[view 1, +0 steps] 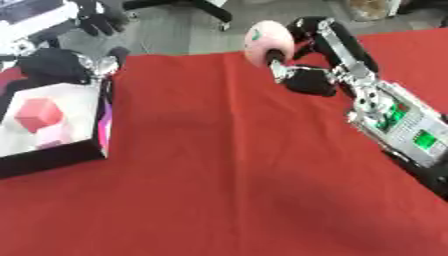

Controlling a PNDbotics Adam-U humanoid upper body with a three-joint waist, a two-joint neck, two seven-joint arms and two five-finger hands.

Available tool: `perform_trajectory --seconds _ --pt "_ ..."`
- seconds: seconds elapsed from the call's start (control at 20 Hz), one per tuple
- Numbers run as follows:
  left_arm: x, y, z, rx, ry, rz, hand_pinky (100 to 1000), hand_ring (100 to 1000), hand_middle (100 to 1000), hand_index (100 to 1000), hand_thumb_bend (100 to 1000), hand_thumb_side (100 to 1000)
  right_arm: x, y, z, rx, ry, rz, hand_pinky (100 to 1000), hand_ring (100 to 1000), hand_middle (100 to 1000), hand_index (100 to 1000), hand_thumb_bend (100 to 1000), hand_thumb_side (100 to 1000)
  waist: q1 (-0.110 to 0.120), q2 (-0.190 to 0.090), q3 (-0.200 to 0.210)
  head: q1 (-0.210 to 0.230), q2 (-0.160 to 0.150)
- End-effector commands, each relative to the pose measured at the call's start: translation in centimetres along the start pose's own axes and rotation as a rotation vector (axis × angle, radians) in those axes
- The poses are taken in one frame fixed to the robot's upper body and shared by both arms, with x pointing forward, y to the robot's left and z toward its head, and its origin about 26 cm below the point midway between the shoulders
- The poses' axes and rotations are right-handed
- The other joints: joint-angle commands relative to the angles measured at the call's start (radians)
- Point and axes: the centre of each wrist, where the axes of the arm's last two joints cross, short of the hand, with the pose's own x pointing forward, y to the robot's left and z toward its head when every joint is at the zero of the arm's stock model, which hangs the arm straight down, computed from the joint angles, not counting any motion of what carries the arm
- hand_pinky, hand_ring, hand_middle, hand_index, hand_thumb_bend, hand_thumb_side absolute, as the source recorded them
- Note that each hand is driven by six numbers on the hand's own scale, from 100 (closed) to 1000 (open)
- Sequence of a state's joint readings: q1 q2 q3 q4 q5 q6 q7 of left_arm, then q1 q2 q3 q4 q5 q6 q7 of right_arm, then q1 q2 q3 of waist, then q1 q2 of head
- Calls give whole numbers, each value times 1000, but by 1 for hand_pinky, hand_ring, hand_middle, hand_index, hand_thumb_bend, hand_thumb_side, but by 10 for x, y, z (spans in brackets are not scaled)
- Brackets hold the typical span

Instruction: Pick up the objects with one hand, pass them to the other hand, and then place them into the box on the other side of the table.

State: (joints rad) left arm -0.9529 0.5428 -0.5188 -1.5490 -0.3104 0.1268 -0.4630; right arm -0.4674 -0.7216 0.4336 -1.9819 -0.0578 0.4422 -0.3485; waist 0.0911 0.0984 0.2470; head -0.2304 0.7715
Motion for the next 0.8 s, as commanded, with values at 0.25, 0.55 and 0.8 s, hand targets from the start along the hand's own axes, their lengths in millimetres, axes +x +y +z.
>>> perform_trajectory --seconds 0.25,0.55,0.8 --pt "18 -3 -19 -36 -6 -52 815 794 756 873 230 479 11 -1 -2 -4 -70 1 624 690 472 582 100 100 13 -31 5 -2 -1" --pt "30 -9 -30 -20 -13 -55 816 801 764 877 250 463 13 3 -2 -5 -83 -7 623 690 471 581 100 100 16 -29 9 2 -1" --pt "40 -14 -37 16 -14 -46 817 801 761 874 258 443 14 7 -2 5 -101 -11 625 690 472 581 100 100 16 -27 13 1 -1"
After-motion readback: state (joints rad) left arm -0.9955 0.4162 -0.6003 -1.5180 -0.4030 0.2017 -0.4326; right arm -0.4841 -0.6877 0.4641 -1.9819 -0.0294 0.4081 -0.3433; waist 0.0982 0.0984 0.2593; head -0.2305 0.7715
